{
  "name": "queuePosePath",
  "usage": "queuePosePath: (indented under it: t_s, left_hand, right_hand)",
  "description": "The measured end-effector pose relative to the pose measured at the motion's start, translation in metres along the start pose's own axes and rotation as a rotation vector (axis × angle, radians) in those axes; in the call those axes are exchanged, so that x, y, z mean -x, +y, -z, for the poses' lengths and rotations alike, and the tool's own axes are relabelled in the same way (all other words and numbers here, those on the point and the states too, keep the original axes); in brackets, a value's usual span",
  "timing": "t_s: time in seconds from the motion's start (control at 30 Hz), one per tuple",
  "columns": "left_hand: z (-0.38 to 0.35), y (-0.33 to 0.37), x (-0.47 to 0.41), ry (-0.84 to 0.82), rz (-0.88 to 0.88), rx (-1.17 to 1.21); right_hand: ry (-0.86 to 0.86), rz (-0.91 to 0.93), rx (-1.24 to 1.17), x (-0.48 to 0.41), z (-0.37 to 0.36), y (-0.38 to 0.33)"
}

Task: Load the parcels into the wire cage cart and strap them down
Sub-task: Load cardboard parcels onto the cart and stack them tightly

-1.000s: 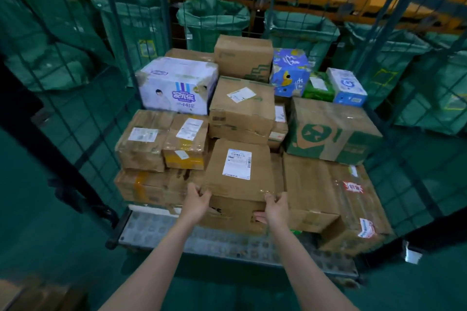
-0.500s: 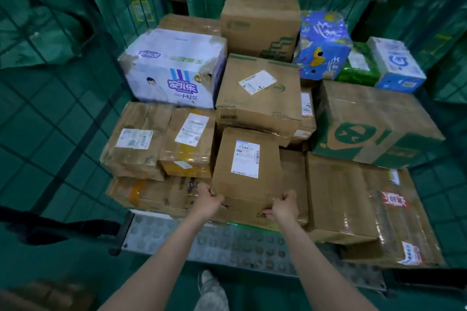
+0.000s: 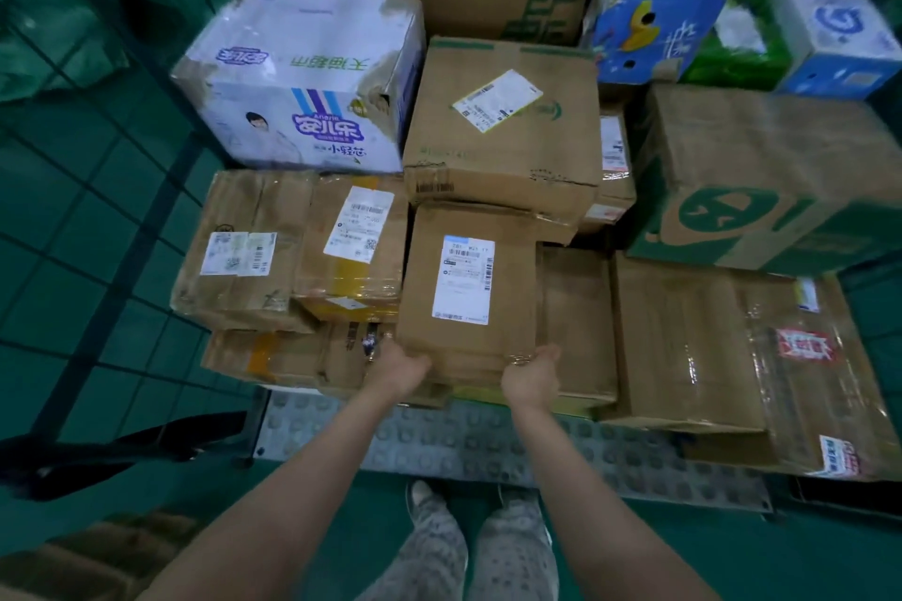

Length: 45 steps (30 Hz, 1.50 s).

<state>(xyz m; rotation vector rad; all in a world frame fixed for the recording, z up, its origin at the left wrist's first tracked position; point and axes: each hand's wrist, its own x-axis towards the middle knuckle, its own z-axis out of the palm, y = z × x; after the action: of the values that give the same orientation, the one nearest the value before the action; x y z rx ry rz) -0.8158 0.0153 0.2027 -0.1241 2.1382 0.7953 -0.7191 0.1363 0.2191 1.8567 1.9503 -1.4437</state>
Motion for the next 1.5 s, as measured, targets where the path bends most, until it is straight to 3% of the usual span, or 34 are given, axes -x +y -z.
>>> queuePosePath:
  t_s: [0.2,0.57,0.77,0.93,1.07,1.5]
  left_hand:
    - [0.010,0.001,0.001,0.112,0.027,0.054]
    - [0.007,0.005,0.009,0.018,0.026,-0.173]
    - [-0.001,0.008,0.006,0.063,0.064,-0.088]
    - [0.001,0.016,0.008,0.079,0.056,-0.131]
    - [0.003,0.023,0.007,0.069,0.047,-0.110]
    - [-0.002,0.042,0.036,0.182,0.033,0.063]
  right_hand:
    - [-0.052,0.058,-0.019,0.009,-0.002,-0.003]
    - [-0.143,0.192,0.138,-0.002,0.016,0.009]
    - [-0.270,0.131,0.026,-0.012,0.032,0.013]
    - [-0.245,0.071,0.018,-0.018,0.033,0.011]
    - [-0.197,0.090,0.139,-0.016,0.039,0.006]
    - [-0.270,0.306,0.301,-0.020,0.067,-0.023]
